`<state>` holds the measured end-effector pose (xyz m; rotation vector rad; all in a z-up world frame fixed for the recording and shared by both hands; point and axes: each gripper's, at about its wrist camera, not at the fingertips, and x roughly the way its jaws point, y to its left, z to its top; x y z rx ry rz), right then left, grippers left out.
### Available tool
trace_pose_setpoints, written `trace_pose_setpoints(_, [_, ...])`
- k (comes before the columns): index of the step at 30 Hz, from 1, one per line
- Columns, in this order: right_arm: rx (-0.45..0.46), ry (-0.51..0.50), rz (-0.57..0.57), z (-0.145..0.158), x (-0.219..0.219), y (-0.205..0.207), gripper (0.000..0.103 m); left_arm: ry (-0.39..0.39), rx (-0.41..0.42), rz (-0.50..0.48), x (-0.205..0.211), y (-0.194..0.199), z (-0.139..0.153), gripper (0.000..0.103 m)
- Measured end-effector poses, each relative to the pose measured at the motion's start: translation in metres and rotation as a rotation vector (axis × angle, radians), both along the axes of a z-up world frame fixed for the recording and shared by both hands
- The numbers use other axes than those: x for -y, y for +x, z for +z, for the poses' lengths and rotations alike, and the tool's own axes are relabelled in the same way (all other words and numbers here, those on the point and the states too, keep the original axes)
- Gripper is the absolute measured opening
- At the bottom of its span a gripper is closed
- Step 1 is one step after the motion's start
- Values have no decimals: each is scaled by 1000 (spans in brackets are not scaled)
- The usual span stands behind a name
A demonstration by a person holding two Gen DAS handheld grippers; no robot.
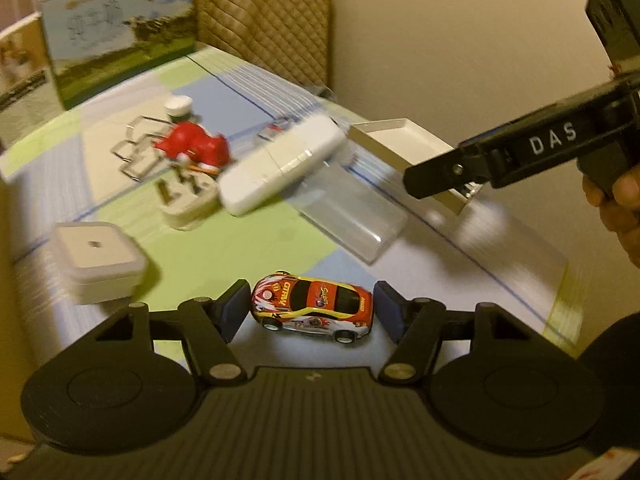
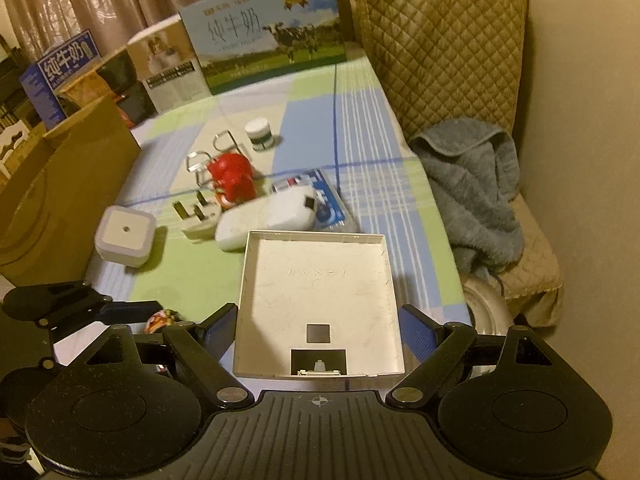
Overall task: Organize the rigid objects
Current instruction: 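Carry the toy car with the left gripper into the cardboard box and release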
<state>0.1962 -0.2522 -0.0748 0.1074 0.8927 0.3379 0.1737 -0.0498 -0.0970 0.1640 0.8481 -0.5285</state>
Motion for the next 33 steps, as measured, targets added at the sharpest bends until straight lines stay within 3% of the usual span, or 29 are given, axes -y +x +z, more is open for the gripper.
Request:
trace_pose_setpoints(7, [87,40,66,56,-29,-7,83,-10,105,108,-40,-10,78,63])
trace_pose_setpoints(11, [148,65,157,91,-71,-7,83,4,155,195,-83,-17,123,63])
trace_pose_setpoints(15, [186,93,258,114,-125,-6,83,60,176,275,-138,-19,149,63])
trace_pose_setpoints(21, [220,90,436,125,-222,2,83,173,148,350,-225,-16,150,63])
trace_pose_setpoints(26, [285,-72,586,110,-295,9,83,239,125,351,-272,-9,144,63])
trace_pose_setpoints(33, [350,-280,785,68,-352,19,83,315,135,241,-286,-1,128,63])
